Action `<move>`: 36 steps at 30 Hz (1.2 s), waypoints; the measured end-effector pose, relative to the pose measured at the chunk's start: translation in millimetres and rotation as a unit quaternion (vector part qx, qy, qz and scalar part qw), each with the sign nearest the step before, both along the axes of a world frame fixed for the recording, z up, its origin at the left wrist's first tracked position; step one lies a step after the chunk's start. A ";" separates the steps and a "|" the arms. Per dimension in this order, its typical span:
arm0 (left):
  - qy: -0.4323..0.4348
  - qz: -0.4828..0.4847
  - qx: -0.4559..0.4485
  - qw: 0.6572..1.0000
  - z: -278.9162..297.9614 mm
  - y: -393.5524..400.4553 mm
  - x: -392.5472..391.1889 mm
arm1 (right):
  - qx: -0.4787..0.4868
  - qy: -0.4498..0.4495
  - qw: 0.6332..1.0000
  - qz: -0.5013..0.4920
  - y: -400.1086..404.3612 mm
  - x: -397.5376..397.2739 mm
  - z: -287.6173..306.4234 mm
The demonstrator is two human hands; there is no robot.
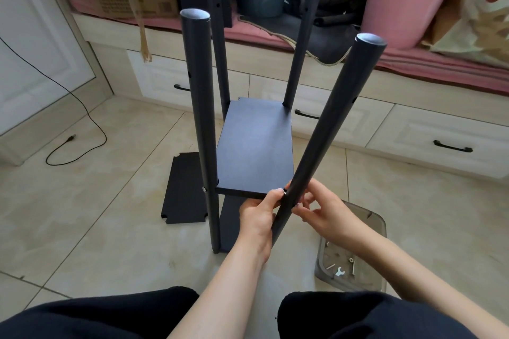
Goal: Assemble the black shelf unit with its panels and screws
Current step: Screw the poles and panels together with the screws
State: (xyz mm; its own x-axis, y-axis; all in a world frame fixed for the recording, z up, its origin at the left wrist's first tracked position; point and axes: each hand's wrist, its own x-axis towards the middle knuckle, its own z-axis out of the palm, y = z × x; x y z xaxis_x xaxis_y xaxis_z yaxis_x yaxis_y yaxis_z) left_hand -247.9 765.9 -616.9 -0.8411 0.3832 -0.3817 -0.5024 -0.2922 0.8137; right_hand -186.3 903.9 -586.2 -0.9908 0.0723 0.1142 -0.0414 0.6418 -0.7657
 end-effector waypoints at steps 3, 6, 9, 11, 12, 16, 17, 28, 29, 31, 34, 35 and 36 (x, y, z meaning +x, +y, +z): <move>-0.003 0.003 0.001 1.000 0.2 0.2 0.0 | -0.011 0.001 1.000 -0.002 -0.7 0.4 0.1; -0.001 -0.005 0.000 1.000 1.5 -1.4 0.9 | 0.013 0.007 1.000 -0.007 -0.9 3.0 -1.5; -0.001 -0.006 0.000 1.000 3.6 -3.2 1.1 | 0.042 0.016 0.999 -0.013 -1.0 3.6 -3.0; 0.000 -0.006 -0.003 1.000 3.8 -4.7 1.1 | 0.045 0.020 0.999 -0.017 -1.3 2.3 -4.2; -0.001 -0.006 -0.005 1.000 3.0 -5.4 1.0 | 0.045 0.021 0.999 -0.018 -1.5 1.6 -4.9; -0.014 0.004 -0.002 1.000 -1.1 -7.3 1.8 | 0.056 0.021 0.998 -0.021 -1.2 1.3 -8.5; -0.017 0.006 -0.001 1.000 -2.0 -7.4 2.0 | 0.057 0.021 0.998 -0.020 -0.6 1.5 -9.2; -0.027 -0.003 0.037 0.999 2.4 -7.2 6.6 | 0.037 0.009 0.999 -0.019 0.0 -3.5 -6.7; -0.024 -0.004 0.035 0.999 3.0 -7.8 7.1 | 0.030 0.006 0.999 -0.027 0.1 -3.6 -6.8; -0.019 -0.002 0.028 0.999 3.7 -8.0 8.1 | 0.013 0.002 0.999 -0.048 -0.4 -4.1 -7.3; -0.017 0.006 0.014 1.000 5.0 -8.9 9.3 | -0.010 -0.009 0.997 -0.072 -1.1 -5.8 -6.4; -0.019 0.008 0.011 1.000 5.4 -9.7 9.6 | -0.024 -0.018 0.997 -0.078 -0.6 -6.6 -4.9; -0.021 0.012 0.011 1.000 5.9 -10.9 9.6 | -0.048 -0.033 0.995 -0.085 0.4 -7.9 -2.9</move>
